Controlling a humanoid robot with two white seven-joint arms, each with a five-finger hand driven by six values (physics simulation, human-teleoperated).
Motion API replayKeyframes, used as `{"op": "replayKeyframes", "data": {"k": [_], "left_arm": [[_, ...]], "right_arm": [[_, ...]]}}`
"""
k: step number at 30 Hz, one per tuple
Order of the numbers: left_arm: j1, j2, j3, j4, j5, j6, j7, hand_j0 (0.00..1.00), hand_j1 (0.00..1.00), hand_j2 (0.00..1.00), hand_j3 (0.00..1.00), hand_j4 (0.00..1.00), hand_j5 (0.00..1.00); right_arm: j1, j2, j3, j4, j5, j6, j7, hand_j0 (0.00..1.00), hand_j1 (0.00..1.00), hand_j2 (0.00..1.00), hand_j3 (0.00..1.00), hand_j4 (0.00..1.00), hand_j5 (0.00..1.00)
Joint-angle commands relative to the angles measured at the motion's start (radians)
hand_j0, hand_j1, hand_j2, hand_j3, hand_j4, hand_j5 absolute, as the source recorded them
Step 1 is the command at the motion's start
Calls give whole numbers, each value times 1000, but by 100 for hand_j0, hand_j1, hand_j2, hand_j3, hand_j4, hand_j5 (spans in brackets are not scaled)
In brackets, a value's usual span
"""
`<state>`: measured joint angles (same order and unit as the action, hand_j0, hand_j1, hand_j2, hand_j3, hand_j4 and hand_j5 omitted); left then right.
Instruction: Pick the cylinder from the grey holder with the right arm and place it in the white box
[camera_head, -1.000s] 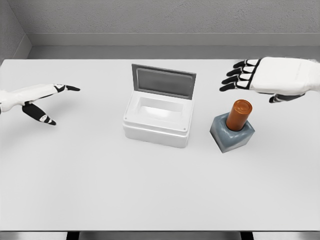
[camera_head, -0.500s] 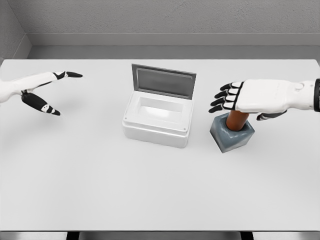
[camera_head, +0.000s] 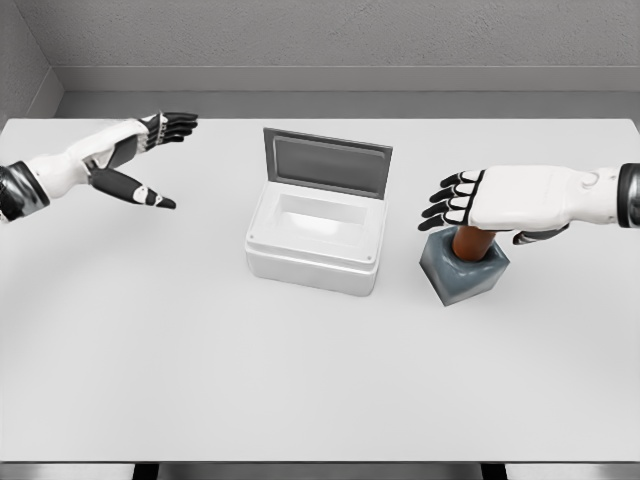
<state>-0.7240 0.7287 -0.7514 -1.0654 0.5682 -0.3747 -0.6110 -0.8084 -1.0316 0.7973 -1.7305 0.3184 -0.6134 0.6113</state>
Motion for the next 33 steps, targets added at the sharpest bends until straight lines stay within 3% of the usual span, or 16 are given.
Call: {"op": "replayKeyframes", "data": {"k": [1,7,10,11,13,15,31,33], "left_arm": [[2,5,-22,8,-30,0,0,100,100,100,100,100,100],[-5,12,-22,12,-106,-3,0,100,100,100,100,100,100],[-6,12,-19,15,-177,-98,0,100,100,100,100,100,100],[-6,12,-17,19,-157,-82,0,100,100,100,100,100,100],[-8,-5,-19,15,-4,100,0,100,100,100,100,100,100],[-21,-14,-17,15,33,223,0,100,100,100,100,100,100],[-17,-2,-16,68,59,218,0,100,100,100,100,100,100],[-15,-2,-16,68,59,220,0,100,100,100,100,100,100]], "right_arm": [[0,2,3,11,-1,2,0,100,100,100,100,100,100],[2,16,6,28,27,2,0,100,100,100,100,100,100],[3,31,20,42,28,2,0,100,100,100,100,100,100],[3,33,20,43,28,2,0,100,100,100,100,100,100],[2,38,22,43,31,2,0,100,100,100,100,100,100],[3,39,22,43,31,2,0,100,100,100,100,100,100],[2,51,20,60,44,2,0,100,100,100,100,100,100],[2,51,22,60,44,2,0,94,94,94,94,94,94]]}}
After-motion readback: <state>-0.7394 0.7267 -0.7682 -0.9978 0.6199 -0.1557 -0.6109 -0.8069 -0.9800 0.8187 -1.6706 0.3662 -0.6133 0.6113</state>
